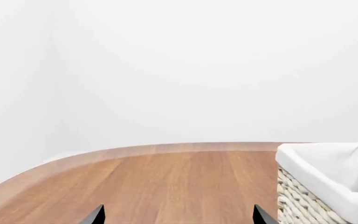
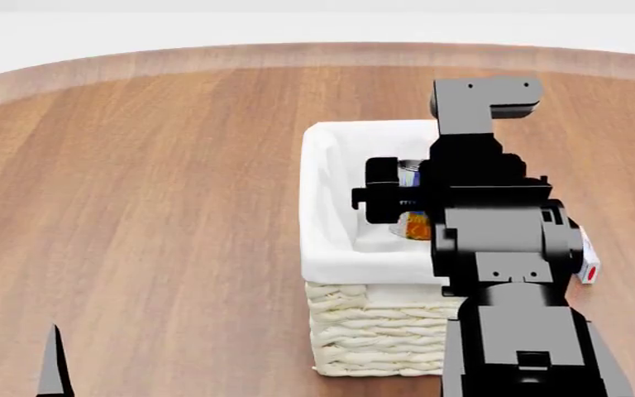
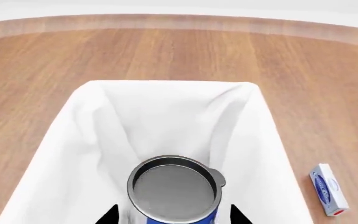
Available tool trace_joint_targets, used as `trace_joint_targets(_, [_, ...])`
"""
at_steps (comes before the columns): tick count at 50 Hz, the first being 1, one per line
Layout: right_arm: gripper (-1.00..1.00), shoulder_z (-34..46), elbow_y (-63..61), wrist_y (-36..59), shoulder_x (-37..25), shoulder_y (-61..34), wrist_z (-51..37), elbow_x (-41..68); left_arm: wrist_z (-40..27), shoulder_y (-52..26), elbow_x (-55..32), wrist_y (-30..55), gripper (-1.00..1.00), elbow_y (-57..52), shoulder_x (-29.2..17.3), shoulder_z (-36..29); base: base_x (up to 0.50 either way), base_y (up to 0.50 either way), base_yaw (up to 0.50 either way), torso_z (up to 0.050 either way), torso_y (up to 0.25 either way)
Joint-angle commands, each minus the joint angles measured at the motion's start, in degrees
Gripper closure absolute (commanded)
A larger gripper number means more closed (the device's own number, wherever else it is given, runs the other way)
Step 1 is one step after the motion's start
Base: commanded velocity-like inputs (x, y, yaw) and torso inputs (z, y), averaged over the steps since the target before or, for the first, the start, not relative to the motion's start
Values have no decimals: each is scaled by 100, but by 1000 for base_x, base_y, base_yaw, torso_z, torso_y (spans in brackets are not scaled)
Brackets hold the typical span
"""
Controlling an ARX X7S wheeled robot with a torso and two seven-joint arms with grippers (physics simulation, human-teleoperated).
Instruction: Pick up the alphabet soup and put it in the basket.
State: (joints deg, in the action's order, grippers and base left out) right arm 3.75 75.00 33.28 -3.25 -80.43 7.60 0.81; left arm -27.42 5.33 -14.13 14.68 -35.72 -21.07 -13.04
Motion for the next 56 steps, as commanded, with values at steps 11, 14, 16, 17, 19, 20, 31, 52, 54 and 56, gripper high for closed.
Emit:
trace_joint_targets(11, [-100, -160, -1, -137, -28, -28, 85, -67, -25, -16, -17, -18, -100, 30, -25, -26, 0, 0, 0, 0, 0])
trace_joint_targets(14, [-100, -173, -1, -172, -32, -23, 103, -67, -28, -20, -8, -24, -100, 41, -25, -42, 0, 0, 0, 0, 0])
trace_joint_targets(16, [-100, -184, -1, -220, -37, -41, 110, -67, -28, -23, -13, -22, -100, 41, -26, -41, 0, 0, 0, 0, 0])
trace_joint_targets(17, [-100, -186, -1, -267, -37, -39, 118, -67, -30, -22, -13, -27, -100, 45, -26, -41, 0, 0, 0, 0, 0])
trace_joint_targets(19, [-100, -277, -1, -941, -46, -57, 54, -27, -31, -22, -11, -29, -100, 48, -25, -52, 0, 0, 0, 0, 0])
trace_joint_targets(20, [-100, -307, -1, -1264, -47, -62, 17, -27, -32, -23, -9, -29, -100, 50, -26, -57, 0, 0, 0, 0, 0])
trace_joint_targets(31, [-100, -649, -1, -2586, -1, -235, -45, -31, -56, -15, -25, -14, -100, 12, -50, -58, 0, 0, 0, 0, 0])
trace_joint_targets(52, [-100, -527, -6831, 577, 51, 1650, 477, -15, -92, -38, -34, 18, -100, 9, -82, -86, 0, 0, 0, 0, 0])
trace_joint_targets(54, [-100, -444, -7149, 636, 8, 1806, 380, -105, -95, -40, -33, 19, -100, 6, -86, -89, 0, 0, 0, 0, 0])
trace_joint_targets(56, [-100, -408, -7703, 877, -24, 2054, 337, -131, -101, -46, -47, 25, -100, -10, -94, -73, 0, 0, 0, 0, 0])
